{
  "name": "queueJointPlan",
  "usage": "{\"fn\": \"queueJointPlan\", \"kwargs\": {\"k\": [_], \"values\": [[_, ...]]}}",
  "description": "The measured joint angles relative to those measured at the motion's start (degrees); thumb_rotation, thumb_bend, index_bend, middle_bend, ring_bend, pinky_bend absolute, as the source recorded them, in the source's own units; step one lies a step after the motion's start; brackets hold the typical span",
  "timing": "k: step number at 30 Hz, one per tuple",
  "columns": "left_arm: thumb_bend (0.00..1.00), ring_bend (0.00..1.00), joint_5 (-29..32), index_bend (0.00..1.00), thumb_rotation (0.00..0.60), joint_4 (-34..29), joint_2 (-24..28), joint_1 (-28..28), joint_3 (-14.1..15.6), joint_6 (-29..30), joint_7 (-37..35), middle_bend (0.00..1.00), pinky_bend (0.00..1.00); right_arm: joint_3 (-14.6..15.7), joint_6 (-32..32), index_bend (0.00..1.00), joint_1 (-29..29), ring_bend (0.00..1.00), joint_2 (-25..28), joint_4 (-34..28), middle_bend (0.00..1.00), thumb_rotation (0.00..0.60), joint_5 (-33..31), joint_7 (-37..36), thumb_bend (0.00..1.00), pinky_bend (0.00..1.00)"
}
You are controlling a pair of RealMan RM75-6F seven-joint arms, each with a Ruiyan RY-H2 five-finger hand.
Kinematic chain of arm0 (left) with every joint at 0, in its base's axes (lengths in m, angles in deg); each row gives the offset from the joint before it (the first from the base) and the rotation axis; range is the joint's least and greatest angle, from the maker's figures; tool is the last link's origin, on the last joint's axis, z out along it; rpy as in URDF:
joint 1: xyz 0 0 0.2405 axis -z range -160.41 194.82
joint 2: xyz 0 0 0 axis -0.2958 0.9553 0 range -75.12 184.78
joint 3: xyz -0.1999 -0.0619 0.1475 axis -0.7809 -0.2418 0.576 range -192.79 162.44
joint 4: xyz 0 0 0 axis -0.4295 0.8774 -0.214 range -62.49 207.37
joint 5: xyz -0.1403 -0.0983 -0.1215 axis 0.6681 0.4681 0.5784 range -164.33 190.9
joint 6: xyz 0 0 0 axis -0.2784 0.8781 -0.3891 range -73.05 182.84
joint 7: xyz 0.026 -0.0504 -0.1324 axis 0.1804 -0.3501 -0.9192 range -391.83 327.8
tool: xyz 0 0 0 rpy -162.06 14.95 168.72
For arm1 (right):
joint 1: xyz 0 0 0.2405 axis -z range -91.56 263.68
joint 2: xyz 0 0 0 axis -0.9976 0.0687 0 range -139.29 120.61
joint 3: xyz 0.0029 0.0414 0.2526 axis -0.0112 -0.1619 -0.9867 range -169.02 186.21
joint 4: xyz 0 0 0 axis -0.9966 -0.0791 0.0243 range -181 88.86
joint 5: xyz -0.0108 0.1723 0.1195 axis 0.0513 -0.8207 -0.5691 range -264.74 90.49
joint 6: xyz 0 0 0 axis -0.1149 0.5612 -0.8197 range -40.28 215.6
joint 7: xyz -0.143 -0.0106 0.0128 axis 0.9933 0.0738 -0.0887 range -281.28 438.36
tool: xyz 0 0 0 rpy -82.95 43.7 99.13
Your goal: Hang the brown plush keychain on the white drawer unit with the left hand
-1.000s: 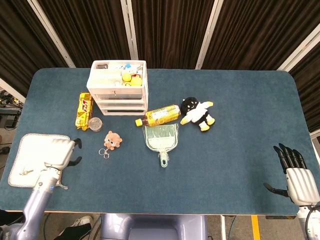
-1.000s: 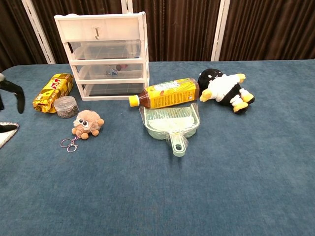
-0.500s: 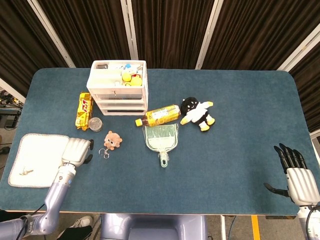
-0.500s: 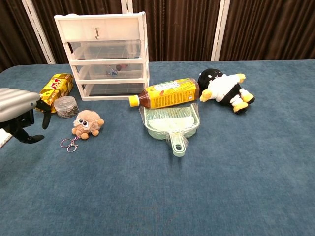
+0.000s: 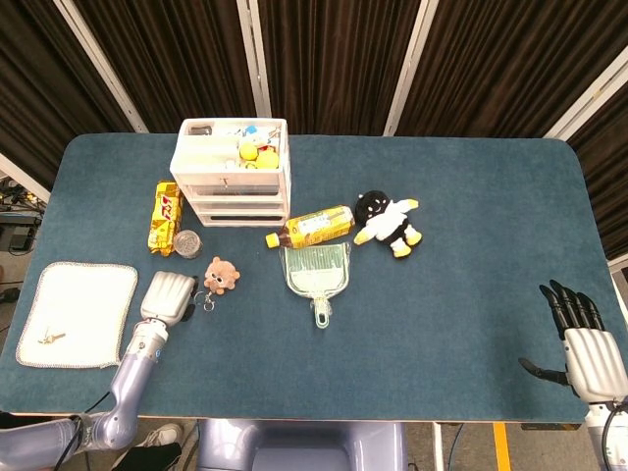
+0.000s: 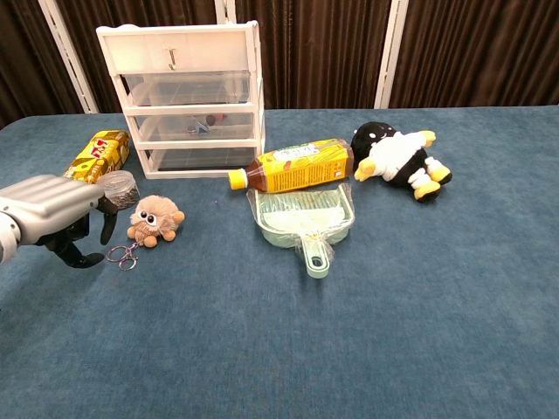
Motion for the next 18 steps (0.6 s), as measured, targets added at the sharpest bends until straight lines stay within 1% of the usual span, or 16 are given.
{"fn": "queueJointPlan", "kwargs": {"k": [18], "values": [[0.33,0.89,1.7,0.54,0.6,3.4,-3.4,1.7,1.0,-0.1,0.9,1.0,0.75,0.0,0.0,0.0,0.1,0.0,0.2,-0.3,0.0,0.6,-0.1,-0.4,0.0,0.0]]}}
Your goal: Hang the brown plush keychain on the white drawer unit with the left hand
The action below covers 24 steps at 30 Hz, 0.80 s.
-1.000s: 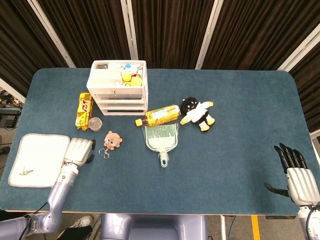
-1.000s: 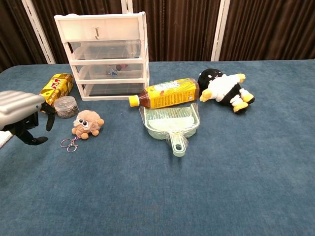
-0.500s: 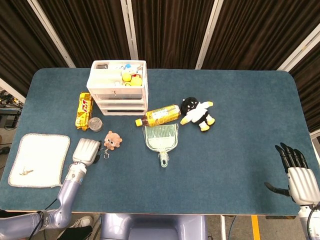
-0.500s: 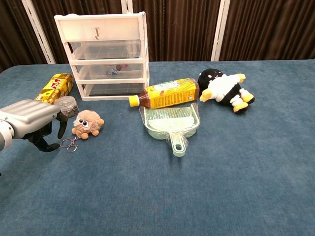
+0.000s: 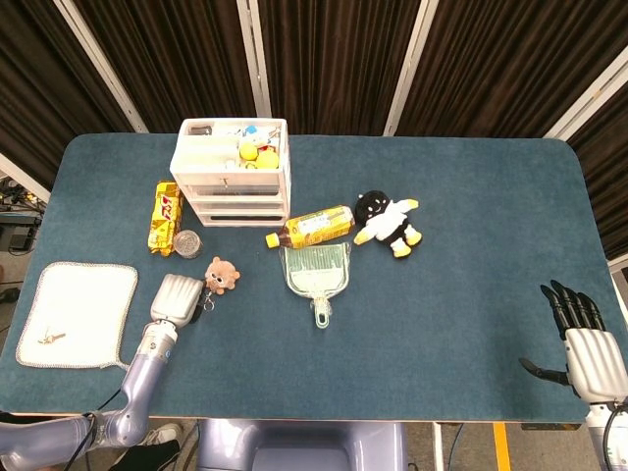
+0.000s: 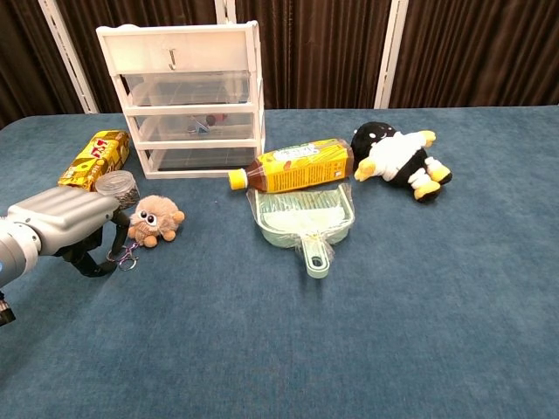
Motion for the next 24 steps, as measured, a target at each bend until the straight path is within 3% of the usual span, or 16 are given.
{"fn": "queueJointPlan", "kwargs": {"k": [17,24], "values": [[0.34,0.89,1.4,0.57,0.6,1.6,-1.1,0.8,0.8,-0.4,0.4,1.0,0.75,-0.1,0.4,0.0,0.2,0.0,0.1,-0.2,0.0,0.6,0.1,-0.3,0.0,0.0],[0.39,0.89,1.9,0.58,0.6,2.3,-1.1,0.7,1.2,-0.4,0.4,1.0,0.75,-0.1,0.4,0.0,0.3,0.0,0.2,-0.3,0.0,0.6,0.0,-0.6,0.0,0.0]]}}
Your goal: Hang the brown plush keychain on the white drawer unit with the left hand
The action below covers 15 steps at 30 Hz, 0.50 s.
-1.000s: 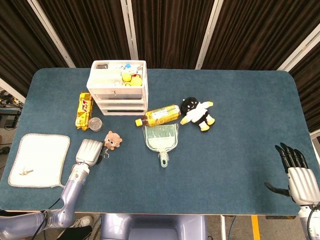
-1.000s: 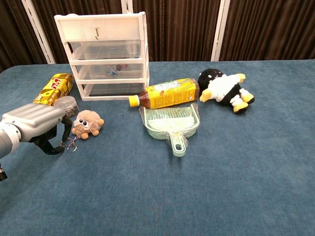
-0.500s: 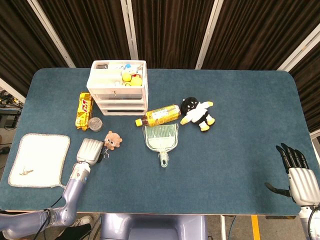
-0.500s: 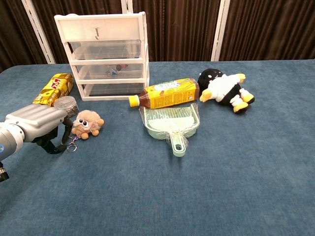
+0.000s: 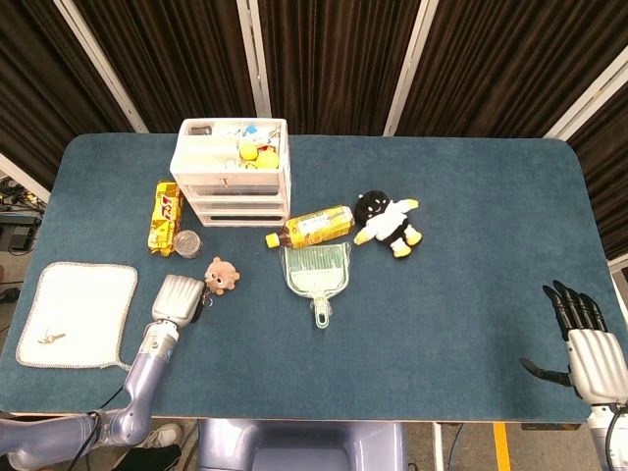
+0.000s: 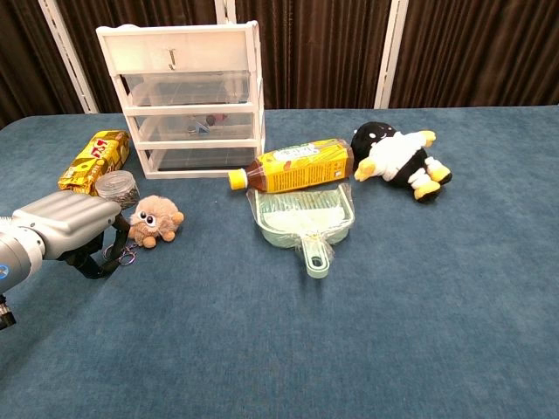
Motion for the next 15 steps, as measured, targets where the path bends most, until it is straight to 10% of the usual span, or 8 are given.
{"fn": "queueJointPlan", "kwargs": {"k": [15], "values": [[0.41,0.89,-7.8,0.61,0.6,-1.7,2.3,1.0,0.7,1.3,-2.2,1.0,0.75,-0.1,0.2,0.0,0.1,0.0,0.0,0.0,0.0,0.6,0.2,0.0,0.0,0.0]]}}
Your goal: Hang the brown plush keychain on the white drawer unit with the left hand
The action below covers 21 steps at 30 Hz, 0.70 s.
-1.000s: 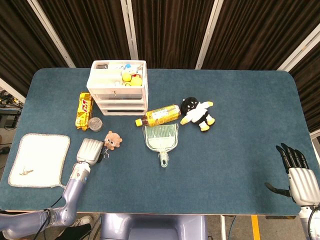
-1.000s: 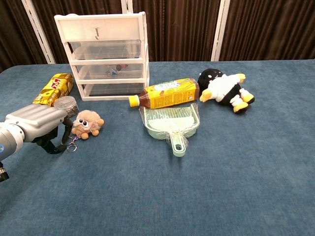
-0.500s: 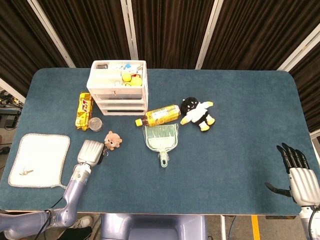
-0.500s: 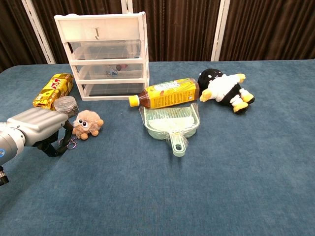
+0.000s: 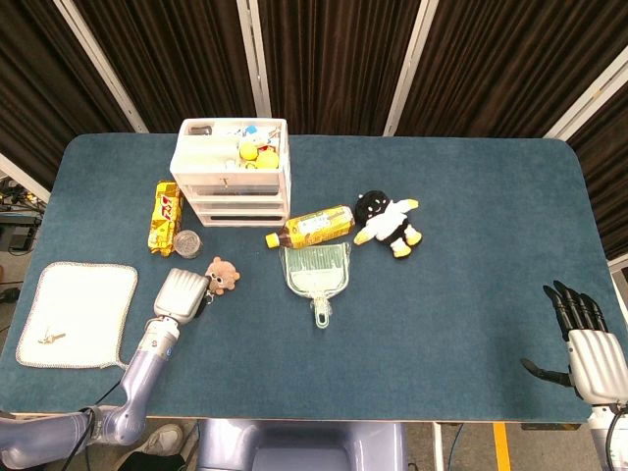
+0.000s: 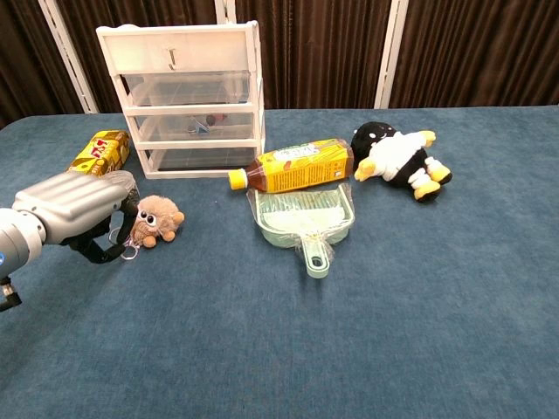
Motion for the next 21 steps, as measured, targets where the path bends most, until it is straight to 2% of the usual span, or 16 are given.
{"fn": "queueJointPlan", "kwargs": {"k": [11,21], "values": [[0.41,0.88,-10.6,0.62,0.6,-2.0,5.5,2.9,0.3,1.1,-1.9,1.0,0.75,0.1,0.0,0.0,0.1,0.0,0.0,-0.1,0.0,0.6,0.0,0.3,0.0,0.0],[0.41,0.88,-14.1,0.62,0.6,-1.4,8.4,6.3,-2.6,0.6,-2.6,1.0,0.75,0.1,0.0,0.0,0.2,0.0,-0.1,0.0,0.0,0.6,0.0,0.2,0.0,0.0]]}}
